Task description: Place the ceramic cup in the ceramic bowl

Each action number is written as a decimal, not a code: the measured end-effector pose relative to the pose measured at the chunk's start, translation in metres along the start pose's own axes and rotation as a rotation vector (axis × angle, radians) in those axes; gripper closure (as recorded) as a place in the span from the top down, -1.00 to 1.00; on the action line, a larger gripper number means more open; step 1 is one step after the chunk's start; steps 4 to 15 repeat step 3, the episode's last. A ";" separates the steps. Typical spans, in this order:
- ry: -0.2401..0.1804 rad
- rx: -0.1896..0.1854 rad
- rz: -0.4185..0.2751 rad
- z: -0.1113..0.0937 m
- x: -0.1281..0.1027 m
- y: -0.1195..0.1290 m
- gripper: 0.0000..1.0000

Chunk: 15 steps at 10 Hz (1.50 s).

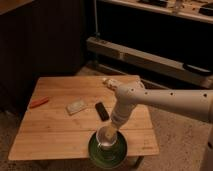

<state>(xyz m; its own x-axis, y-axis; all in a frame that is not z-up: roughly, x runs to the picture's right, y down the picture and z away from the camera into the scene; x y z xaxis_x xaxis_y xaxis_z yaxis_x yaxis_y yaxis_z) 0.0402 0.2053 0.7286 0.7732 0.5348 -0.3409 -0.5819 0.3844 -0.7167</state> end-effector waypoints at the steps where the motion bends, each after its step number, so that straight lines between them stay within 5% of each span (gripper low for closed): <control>1: -0.011 0.004 -0.006 -0.007 0.000 0.003 0.60; 3: -0.022 0.013 -0.011 -0.022 0.000 0.006 0.60; 15: -0.022 0.013 -0.011 -0.022 0.000 0.006 0.60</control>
